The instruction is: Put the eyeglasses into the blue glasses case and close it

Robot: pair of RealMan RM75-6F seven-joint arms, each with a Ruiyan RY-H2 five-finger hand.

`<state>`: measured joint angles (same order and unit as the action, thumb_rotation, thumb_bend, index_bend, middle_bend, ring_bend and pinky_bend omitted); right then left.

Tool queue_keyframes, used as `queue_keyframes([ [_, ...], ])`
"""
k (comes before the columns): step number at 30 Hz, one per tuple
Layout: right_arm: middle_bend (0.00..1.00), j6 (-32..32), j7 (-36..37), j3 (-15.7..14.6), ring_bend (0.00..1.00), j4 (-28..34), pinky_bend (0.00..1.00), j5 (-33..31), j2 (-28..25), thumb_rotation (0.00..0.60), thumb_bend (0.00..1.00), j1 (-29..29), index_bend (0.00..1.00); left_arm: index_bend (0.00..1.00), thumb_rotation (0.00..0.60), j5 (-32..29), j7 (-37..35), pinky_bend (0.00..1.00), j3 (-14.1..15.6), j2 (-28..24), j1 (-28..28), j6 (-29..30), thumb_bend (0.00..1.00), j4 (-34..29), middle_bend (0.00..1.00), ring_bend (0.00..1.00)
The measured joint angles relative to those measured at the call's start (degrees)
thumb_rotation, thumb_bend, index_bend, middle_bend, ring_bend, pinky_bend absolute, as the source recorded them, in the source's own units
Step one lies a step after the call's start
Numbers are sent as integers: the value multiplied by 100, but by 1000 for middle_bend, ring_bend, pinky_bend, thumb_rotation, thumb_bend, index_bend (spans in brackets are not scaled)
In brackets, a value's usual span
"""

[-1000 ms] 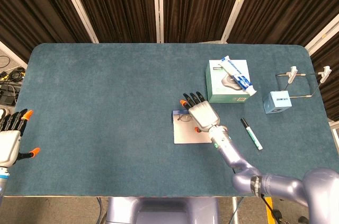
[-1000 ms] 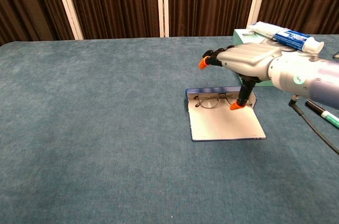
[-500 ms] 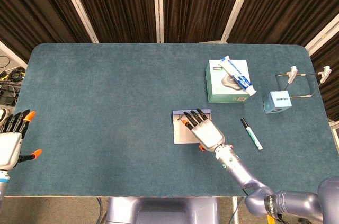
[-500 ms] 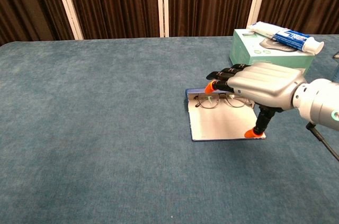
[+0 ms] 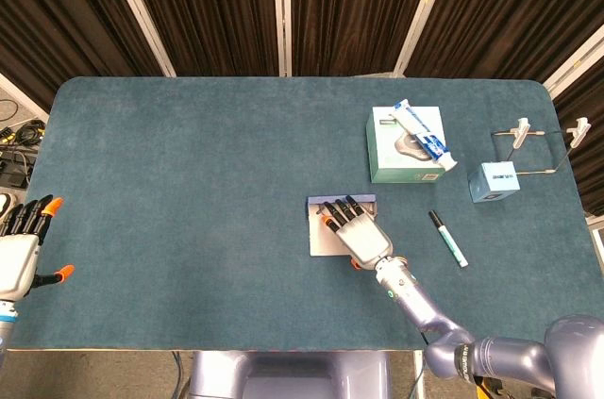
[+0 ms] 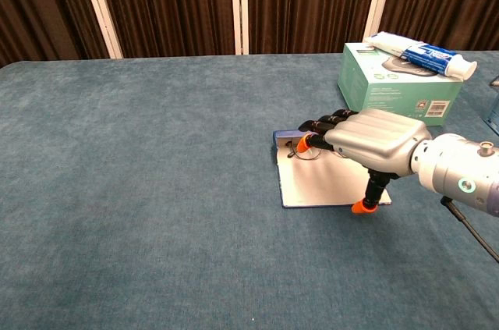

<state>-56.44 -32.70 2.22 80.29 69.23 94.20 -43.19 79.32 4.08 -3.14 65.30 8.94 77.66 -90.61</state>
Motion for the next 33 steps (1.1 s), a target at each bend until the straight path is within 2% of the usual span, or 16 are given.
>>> queue_keyframes([
  [20,0,215,222,126,0,-479,0,31,203,600,65,25,231,0,600,-61,46,0,-17,33,24,-46,0,16,0,0],
  [26,0,252,221,125,0,-557,0,51,261,600,163,34,252,0,600,-66,44,0,-22,33,24,-41,0,20,0,0],
  [33,2,256,244,111,0,-596,0,121,284,600,346,56,307,0,600,-64,40,0,-20,29,25,-43,0,18,0,0],
])
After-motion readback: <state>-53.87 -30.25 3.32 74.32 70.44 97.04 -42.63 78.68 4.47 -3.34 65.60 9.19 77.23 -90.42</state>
